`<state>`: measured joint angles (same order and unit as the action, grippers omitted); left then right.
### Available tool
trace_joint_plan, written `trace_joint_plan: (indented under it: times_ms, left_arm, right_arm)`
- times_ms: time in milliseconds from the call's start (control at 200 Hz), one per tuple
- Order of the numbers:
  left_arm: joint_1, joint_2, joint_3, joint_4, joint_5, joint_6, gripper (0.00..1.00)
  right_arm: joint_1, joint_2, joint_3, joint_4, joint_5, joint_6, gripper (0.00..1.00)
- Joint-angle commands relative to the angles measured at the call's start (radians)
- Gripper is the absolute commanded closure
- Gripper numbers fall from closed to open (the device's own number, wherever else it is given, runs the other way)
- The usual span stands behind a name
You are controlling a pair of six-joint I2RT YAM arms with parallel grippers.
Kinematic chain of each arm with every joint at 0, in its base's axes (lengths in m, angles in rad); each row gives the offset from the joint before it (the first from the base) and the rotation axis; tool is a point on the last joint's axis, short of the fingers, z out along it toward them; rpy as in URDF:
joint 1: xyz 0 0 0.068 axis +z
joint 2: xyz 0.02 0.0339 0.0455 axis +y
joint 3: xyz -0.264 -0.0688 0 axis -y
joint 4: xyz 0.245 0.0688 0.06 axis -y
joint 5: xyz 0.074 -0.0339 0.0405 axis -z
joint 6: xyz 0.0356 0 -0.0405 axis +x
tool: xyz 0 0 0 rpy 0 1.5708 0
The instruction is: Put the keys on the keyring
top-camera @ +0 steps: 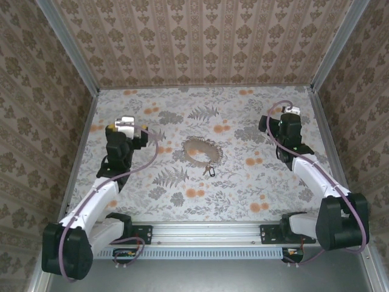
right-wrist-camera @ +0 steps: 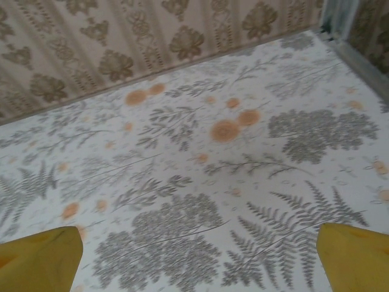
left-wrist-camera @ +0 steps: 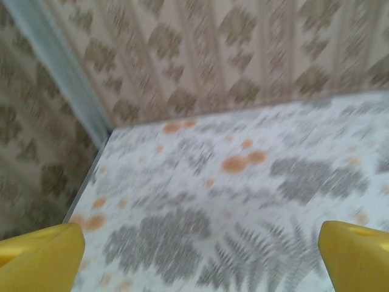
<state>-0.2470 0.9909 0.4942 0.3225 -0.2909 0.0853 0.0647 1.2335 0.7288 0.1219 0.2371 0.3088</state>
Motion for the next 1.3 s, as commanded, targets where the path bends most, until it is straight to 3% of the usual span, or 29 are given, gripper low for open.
trace_joint_plan:
  times_ms: [0, 260, 600, 650, 725, 820, 1295]
  left_arm:
    - [0.052, 0.056, -0.091, 0.156, -0.049, 0.03, 0.0]
    - [0.112, 0.301, -0.173, 0.463, -0.002, -0.025, 0.0]
    - [0.137, 0.524, -0.198, 0.725, 0.064, 0.003, 0.0]
    - [0.137, 0.57, -0.191, 0.775, 0.065, 0.02, 0.0]
    - [0.152, 0.543, -0.137, 0.619, 0.087, -0.009, 0.0]
    - [0.211, 0.544, -0.091, 0.53, 0.174, -0.051, 0.0]
    - [0.216, 0.547, -0.091, 0.536, 0.187, -0.053, 0.0]
  right_arm:
    - [-0.023, 0.025, -0.061, 0.127, 0.077, -0.059, 0.0]
    - [-0.053, 0.093, -0.199, 0.36, 0.099, -0.154, 0.0]
    - [-0.039, 0.254, -0.334, 0.717, -0.033, -0.231, 0.0]
    - [-0.04, 0.312, -0.362, 0.839, -0.054, -0.243, 0.0]
    - [-0.046, 0.288, -0.334, 0.738, -0.086, -0.242, 0.0]
    - [-0.046, 0.297, -0.325, 0.736, -0.099, -0.249, 0.0]
    - [-0.026, 0.296, -0.333, 0.755, -0.068, -0.266, 0.0]
